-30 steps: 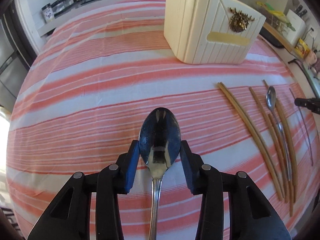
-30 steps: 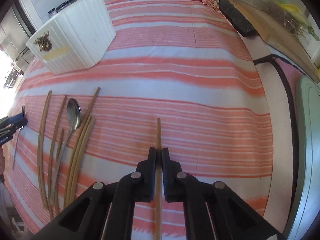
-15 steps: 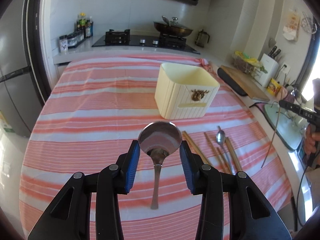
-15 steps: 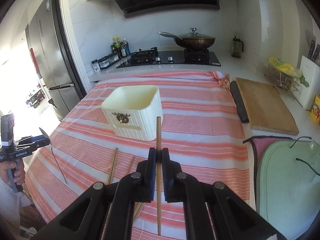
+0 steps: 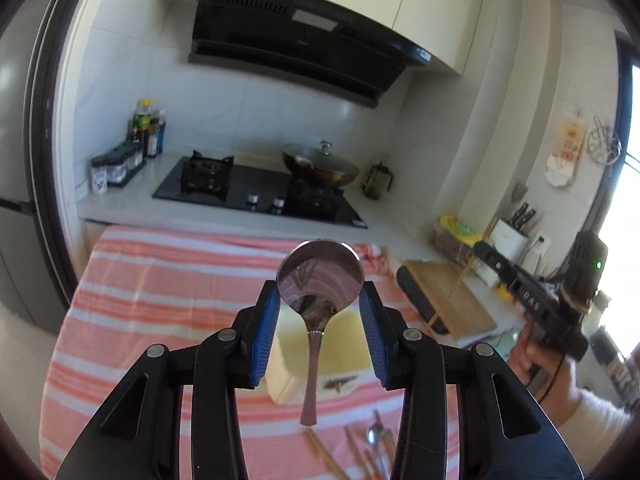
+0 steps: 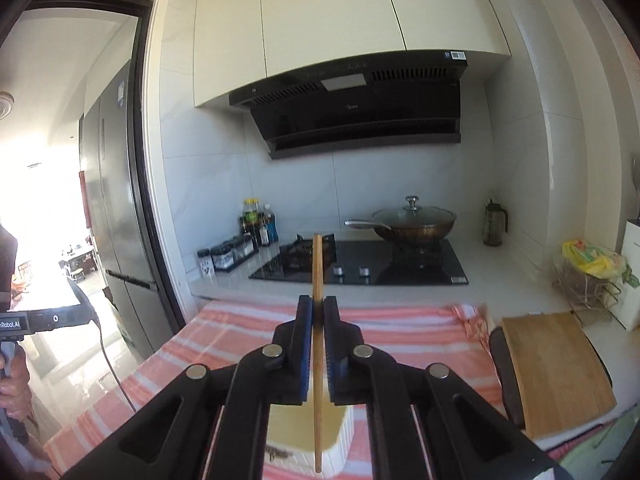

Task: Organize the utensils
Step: 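Lift and carry the spoon with the left tool while the right tool carries the chopstick into the white holder, then open the left tool to drop the spoon while the right tool releases the chopstick into the holder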

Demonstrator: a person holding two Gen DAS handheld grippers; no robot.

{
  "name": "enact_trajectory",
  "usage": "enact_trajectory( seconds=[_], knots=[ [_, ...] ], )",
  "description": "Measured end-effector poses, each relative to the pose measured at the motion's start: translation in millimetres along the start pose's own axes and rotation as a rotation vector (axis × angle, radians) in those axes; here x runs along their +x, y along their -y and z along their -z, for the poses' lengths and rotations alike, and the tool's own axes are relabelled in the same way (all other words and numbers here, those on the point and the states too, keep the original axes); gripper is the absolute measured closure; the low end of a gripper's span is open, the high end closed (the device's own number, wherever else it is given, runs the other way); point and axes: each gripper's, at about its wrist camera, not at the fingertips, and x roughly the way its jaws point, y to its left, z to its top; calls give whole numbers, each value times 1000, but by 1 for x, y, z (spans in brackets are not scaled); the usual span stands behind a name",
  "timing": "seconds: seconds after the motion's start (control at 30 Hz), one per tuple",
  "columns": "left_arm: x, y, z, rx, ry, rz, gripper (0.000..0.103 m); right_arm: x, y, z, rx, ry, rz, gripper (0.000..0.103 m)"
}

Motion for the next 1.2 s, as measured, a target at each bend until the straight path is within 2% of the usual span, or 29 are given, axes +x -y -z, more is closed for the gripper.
enact_trajectory(
  seconds=[0.07,0.13,0.2,0.3,0.4,0.53,0.57,0.6,0.63,0.67,0.7,0.8,0.83,0.9,1.03,1.2],
  knots=[
    [27,1,-8,-16,7,-14,62,24,-6,1,-9,28,5,97],
    [59,-2,-8,-40,-24,-22,62,51,-8,12,-4,2,5,97],
    [94,-6,0,-53,-96,-35,62,79,-7,30,6,-76,-1,97],
    [142,-10,19,-44,-240,-61,62,121,1,61,60,-250,-28,97],
    [179,-13,39,-30,-364,-80,62,151,10,87,103,-382,-21,97],
    [199,-22,60,-77,-428,-106,60,167,21,107,143,-442,-20,93],
    [197,-24,63,-93,-424,-104,58,168,24,108,160,-443,-19,89],
    [193,-26,64,-105,-418,-92,51,165,27,109,178,-437,-26,74],
    [187,-27,68,-108,-410,-82,45,161,29,108,189,-423,-22,66],
    [178,-28,69,-101,-398,-77,44,153,30,107,194,-404,-15,58],
    [167,-26,70,-82,-384,-71,42,145,31,106,189,-388,-8,58],
    [126,-19,84,5,-353,-63,24,109,31,106,157,-370,5,58],
    [109,-16,92,41,-351,-65,18,93,31,108,145,-365,8,57],
    [78,-12,114,111,-373,-67,13,56,28,117,110,-364,10,52],
    [21,-15,176,183,-459,-106,12,-20,18,154,40,-407,32,51],
    [-26,-14,241,102,-455,-168,12,-100,10,216,1,-439,117,51]
  ],
)
